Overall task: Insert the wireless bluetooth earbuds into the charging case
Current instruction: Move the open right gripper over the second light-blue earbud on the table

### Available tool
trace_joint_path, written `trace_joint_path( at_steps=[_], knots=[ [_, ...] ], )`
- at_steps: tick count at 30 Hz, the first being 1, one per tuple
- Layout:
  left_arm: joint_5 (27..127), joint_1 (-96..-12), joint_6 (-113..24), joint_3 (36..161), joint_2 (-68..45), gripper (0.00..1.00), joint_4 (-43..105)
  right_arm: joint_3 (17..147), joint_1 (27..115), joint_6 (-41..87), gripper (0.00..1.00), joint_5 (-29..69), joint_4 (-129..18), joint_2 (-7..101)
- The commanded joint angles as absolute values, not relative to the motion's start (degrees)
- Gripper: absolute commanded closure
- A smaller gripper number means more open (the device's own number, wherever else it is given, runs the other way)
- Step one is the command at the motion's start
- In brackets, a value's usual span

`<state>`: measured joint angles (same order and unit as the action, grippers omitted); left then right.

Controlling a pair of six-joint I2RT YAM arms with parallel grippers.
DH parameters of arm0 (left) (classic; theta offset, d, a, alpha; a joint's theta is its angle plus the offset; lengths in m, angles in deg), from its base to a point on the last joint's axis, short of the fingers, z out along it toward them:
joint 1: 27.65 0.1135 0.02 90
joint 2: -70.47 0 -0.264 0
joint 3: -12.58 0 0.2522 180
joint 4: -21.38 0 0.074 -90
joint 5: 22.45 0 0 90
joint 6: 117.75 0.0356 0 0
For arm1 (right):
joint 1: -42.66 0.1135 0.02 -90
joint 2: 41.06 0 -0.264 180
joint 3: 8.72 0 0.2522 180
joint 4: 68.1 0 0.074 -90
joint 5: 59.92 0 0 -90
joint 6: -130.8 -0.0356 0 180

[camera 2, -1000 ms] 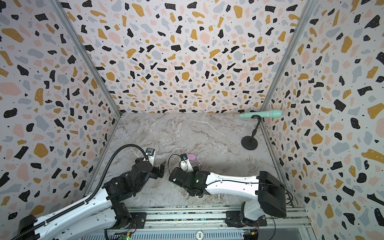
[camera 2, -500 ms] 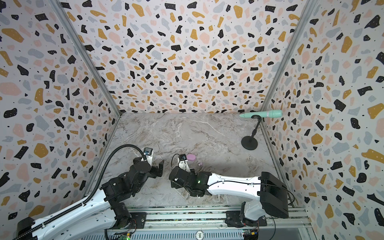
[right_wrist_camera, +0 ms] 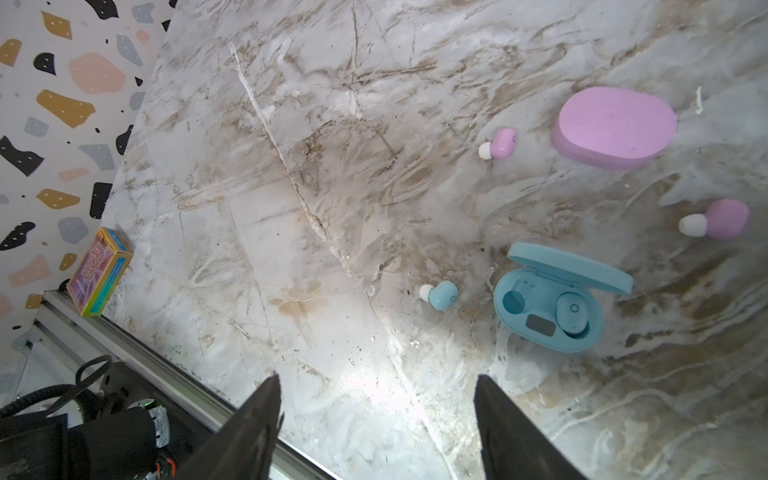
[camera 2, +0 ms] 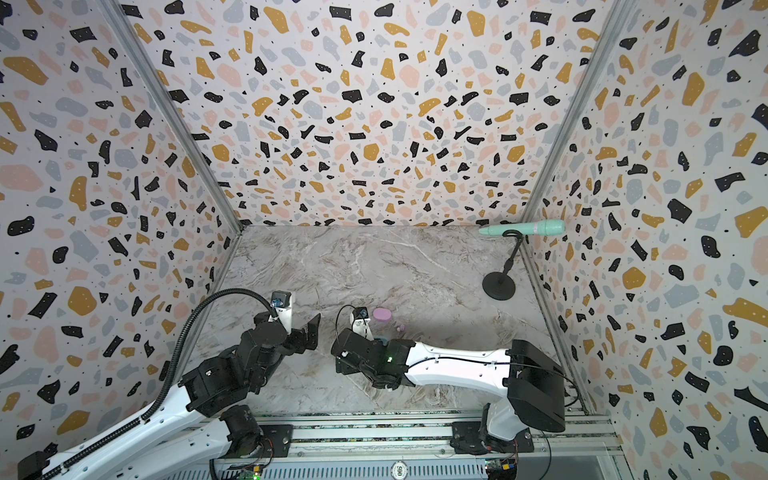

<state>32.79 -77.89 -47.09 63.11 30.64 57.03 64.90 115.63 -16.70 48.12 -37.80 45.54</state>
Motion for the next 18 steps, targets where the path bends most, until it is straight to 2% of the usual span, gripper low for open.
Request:
trace_joint_path(
  at_steps=[1,18],
  knots=[
    [33.56,-77.57,-47.28,62.01,30.83,0.00,56.00,63.85,115.28,-18.91,0.30,47.77,-37.92,44.68],
    [36.94,-77.59,-47.00,60.63,33.16,0.00,54.56,64.50,112.20,-24.85,0.52,43.35,-38.92,52.77]
  ],
)
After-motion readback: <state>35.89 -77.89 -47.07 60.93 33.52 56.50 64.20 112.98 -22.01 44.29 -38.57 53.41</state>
